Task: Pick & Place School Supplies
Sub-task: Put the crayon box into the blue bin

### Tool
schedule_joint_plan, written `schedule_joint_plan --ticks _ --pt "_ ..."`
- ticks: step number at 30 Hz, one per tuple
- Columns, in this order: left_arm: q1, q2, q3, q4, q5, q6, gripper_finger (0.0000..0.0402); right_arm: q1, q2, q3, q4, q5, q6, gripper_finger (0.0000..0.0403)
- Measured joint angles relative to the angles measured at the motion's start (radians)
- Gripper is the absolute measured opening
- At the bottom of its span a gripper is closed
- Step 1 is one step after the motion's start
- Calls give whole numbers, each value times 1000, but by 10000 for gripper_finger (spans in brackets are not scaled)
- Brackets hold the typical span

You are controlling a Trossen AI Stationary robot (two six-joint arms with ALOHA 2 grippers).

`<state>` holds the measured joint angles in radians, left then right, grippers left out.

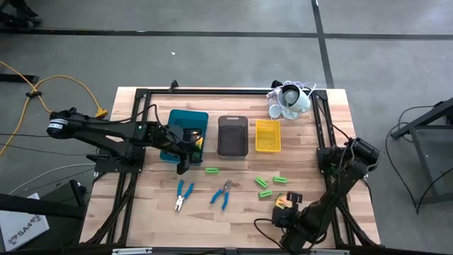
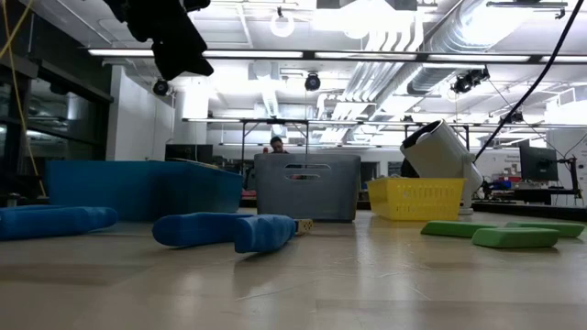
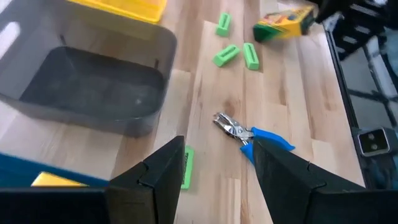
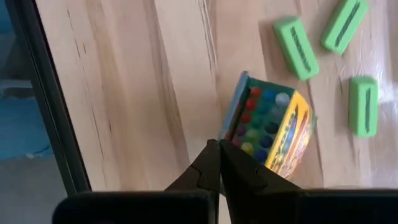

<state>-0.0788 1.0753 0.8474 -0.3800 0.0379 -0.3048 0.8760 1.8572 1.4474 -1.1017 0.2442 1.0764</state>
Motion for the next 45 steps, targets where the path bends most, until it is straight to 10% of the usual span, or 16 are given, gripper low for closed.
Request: schedule_joint_plan --ticks 45 --pt "-174 322 1 536 96 131 185 -45 0 230 -314 129 -82 2"
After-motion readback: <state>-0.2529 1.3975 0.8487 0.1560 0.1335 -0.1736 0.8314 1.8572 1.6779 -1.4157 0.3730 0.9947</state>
